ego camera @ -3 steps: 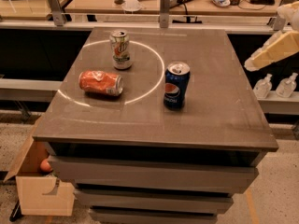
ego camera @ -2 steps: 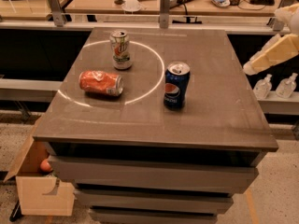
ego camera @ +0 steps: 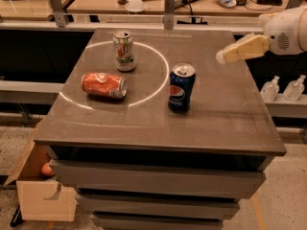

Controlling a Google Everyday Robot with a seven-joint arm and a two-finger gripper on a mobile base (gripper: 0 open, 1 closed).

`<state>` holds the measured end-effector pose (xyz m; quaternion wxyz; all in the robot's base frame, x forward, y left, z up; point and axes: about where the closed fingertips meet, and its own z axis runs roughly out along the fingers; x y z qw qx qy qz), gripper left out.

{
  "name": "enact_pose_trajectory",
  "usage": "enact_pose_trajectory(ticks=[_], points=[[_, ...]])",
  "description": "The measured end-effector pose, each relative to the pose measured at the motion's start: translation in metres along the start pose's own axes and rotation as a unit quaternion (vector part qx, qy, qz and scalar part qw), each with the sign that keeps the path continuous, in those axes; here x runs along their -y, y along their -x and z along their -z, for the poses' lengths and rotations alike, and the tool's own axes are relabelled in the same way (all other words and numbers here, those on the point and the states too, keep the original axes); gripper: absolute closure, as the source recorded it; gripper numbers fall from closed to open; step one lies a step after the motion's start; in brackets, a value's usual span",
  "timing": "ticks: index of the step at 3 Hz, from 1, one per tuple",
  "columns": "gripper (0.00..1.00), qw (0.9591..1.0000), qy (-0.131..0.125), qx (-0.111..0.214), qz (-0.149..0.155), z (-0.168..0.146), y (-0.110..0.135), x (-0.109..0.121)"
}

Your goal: Move 7up can near pepsi can

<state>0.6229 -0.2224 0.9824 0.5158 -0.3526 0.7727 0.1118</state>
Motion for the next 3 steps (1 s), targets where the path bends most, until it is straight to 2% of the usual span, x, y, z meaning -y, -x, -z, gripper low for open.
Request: enact_pose_trajectory(ticks=[1, 2, 3], points=[[0.00, 0.9979, 0.013, 0.063, 0.002, -0.076, 0.025, 0.013], [0.00, 0.9944, 0.068, 0.078, 0.022, -0.143, 0.032, -0.011], [0.00, 0.9879, 0.127, 0.083, 0.034, -0.194, 0.037, -0.048]])
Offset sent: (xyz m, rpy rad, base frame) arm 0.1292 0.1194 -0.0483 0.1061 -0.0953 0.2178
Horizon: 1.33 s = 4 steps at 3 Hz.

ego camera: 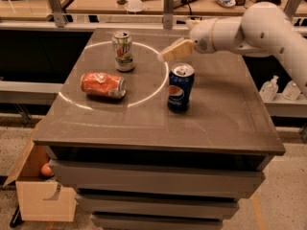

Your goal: Move 7up can near pepsi can

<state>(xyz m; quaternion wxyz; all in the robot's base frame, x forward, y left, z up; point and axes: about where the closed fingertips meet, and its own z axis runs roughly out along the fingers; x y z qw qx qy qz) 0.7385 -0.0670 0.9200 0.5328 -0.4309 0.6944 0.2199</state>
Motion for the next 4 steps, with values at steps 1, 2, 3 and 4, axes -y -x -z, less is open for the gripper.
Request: enact_pose_trajectory(ticks=[1, 2, 3, 4], points=[[0.00, 0.9991, 0.043, 0.001, 0.002, -0.033, 0.002, -0.021], [0.00, 0.9958, 0.091, -0.003, 0.003, -0.067, 0.004, -0.047], [0.05, 0.9891, 0.147, 0.000, -0.005, -0.107, 0.010, -0.080], [0.35, 0.9842, 0.177, 0.004, -0.007, -0.130, 0.021, -0.100]])
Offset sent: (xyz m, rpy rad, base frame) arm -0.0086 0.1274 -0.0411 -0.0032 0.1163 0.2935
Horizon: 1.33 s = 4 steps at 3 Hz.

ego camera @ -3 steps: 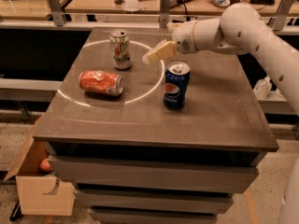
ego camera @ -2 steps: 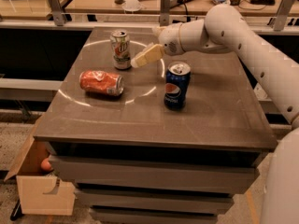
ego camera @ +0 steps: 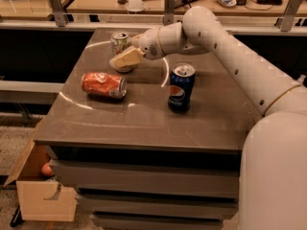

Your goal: Move 7up can near pepsi can

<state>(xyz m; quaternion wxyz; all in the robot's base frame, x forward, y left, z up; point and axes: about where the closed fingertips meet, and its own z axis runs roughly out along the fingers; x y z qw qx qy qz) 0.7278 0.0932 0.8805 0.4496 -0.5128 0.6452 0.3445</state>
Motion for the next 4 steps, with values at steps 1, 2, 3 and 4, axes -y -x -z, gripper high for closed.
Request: enact_pose_trajectory(ticks=[1, 2, 3, 4], points=[[0.58, 0.9999, 0.012, 0.002, 0.003, -0.010, 0.007, -0.006], [0.89, 0.9994, -0.029, 0.018, -0.012, 0.038, 0.000, 0.009], [1.00, 0.9976, -0.061, 0.026, -0.018, 0.094, -0.010, 0.021], [1.00, 0.9975, -0.067, 0.016, -0.012, 0.127, -0.027, 0.037]])
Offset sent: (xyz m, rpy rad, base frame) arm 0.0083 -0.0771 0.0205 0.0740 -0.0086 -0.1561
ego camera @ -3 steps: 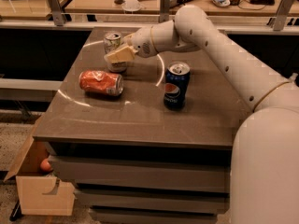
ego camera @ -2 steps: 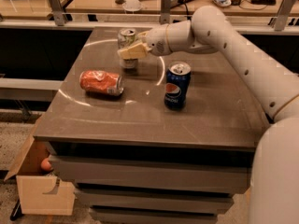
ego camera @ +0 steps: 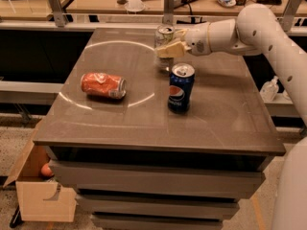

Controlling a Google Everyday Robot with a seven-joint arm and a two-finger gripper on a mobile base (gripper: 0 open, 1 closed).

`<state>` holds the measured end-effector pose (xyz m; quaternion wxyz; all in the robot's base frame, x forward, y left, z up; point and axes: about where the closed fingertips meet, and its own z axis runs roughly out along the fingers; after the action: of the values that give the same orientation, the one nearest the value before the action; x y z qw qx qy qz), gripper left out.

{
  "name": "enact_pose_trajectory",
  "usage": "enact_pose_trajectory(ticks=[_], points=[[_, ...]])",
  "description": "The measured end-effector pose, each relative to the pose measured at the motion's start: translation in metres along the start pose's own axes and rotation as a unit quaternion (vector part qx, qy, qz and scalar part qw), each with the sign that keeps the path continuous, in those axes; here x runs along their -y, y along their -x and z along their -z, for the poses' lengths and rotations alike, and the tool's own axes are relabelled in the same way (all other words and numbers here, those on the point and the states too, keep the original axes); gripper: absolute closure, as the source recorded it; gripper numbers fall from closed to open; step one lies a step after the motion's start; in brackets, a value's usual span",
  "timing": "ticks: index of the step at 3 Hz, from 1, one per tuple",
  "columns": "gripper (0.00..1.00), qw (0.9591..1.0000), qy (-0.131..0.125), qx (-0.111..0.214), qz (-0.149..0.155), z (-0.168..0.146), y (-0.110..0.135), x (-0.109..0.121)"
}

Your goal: Move 7up can near pepsi can

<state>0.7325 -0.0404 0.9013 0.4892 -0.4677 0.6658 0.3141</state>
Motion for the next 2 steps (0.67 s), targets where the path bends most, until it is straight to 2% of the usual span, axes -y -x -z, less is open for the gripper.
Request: enact_pose_trajectory(ticks=[1, 2], points=[[1.00, 0.9975, 0.053, -0.042, 0.023, 0.038, -0.018, -0.002], [1.00, 0.9911, 0.109, -0.068, 0.035, 0.050, -0.028, -0.020]])
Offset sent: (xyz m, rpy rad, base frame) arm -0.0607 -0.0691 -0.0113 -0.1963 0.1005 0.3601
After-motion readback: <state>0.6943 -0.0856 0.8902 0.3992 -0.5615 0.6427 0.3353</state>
